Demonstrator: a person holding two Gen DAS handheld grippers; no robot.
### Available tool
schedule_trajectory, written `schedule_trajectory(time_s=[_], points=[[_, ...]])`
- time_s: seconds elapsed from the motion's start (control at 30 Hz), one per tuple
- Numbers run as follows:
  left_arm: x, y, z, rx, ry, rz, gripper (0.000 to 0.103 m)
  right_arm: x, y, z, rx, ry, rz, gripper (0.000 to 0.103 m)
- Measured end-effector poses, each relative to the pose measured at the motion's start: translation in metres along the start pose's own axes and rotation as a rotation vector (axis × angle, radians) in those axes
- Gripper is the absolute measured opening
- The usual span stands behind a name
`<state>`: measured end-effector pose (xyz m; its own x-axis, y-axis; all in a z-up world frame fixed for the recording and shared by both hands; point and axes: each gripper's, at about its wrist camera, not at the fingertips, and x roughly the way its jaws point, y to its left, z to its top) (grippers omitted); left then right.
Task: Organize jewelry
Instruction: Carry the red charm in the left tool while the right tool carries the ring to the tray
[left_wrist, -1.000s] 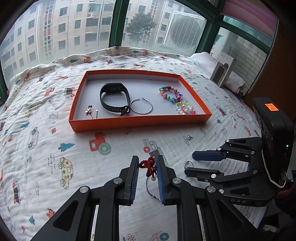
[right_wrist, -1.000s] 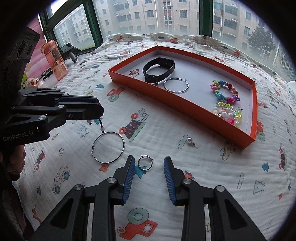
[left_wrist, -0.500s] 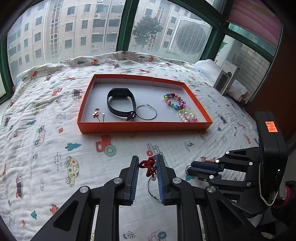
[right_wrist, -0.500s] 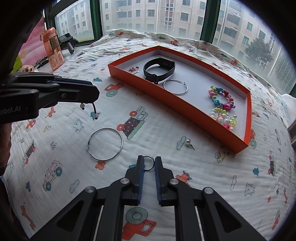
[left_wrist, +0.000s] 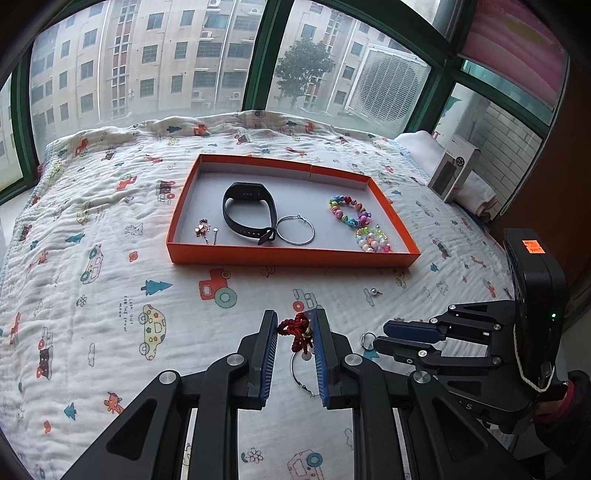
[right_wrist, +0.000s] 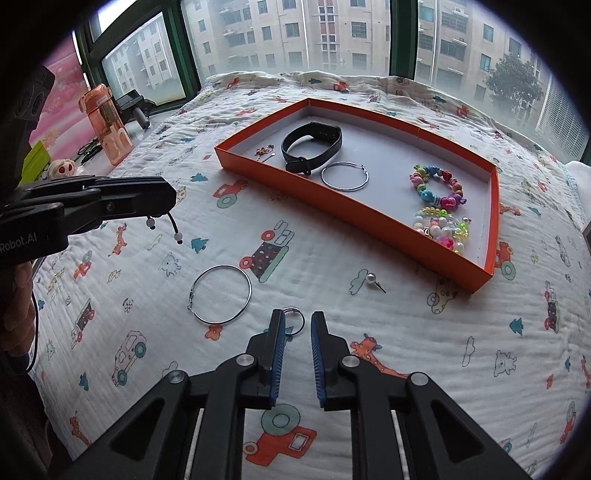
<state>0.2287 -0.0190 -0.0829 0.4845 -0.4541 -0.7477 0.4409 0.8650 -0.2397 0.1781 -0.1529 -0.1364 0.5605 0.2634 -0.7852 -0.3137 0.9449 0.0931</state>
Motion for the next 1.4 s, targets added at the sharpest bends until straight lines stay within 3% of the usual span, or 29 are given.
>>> schedule_trajectory(time_s=[0.33, 0.63, 1.4], points=[[0.005, 0.012, -0.005, -0.031, 0.007, -0.004, 0.020, 0.013, 0.018, -0.002, -0.091, 0.027, -0.073, 0.023], [0.001, 0.009, -0.004, -0.038, -0.009, -0.006, 0.020, 0.011, 0.011, 0.000, -0.036, 0.026, -0.053, 0.020], [-0.058, -0.020, 0.003, -0.032, -0.120, 0.019, 0.020, -0.067, -0.005, 0.007, 0.098, -0.145, -0.101, 0.020]])
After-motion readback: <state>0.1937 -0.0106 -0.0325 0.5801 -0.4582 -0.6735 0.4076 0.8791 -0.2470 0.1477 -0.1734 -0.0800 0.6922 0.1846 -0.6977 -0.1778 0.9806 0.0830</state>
